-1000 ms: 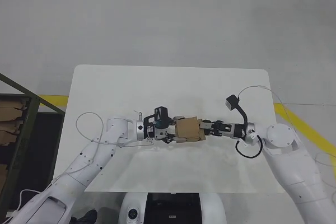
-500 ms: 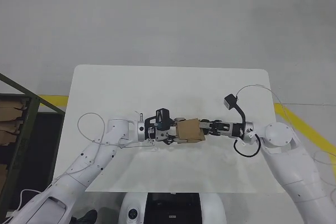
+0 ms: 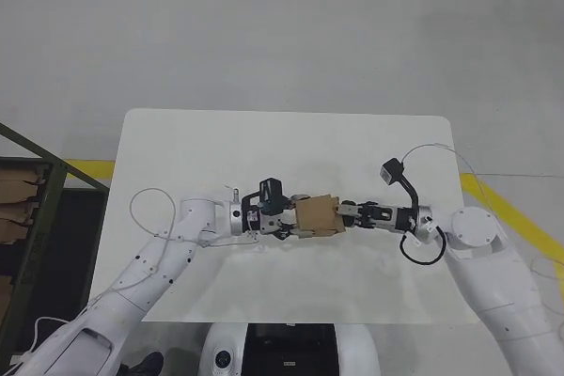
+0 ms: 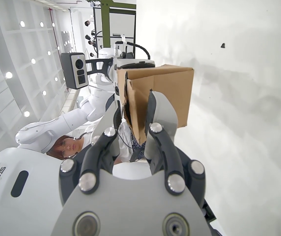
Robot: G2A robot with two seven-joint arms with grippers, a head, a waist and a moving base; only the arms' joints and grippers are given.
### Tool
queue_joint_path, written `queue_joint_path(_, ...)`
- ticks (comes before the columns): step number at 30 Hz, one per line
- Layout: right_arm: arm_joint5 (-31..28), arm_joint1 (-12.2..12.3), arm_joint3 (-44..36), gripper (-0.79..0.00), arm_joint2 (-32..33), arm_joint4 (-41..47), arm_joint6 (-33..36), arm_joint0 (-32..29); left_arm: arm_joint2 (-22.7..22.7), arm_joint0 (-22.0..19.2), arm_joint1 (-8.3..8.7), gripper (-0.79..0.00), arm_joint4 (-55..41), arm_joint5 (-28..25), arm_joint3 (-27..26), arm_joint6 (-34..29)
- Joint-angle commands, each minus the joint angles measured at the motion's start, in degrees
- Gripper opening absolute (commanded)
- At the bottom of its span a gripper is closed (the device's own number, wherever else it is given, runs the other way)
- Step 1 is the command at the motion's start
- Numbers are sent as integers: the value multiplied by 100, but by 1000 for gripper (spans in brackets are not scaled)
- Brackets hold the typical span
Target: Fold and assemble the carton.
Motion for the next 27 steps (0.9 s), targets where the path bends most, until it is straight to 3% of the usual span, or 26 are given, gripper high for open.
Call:
queue_joint_path(1, -4, 2, 5, -585, -2, 27, 27, -5, -14, -6, 0, -443, -32, -3, 17, -6)
queue_joint_path(27, -121, 42, -107, -650, 59, 103, -25, -173, -32, -74, -29, -437, -266, -13, 84, -143)
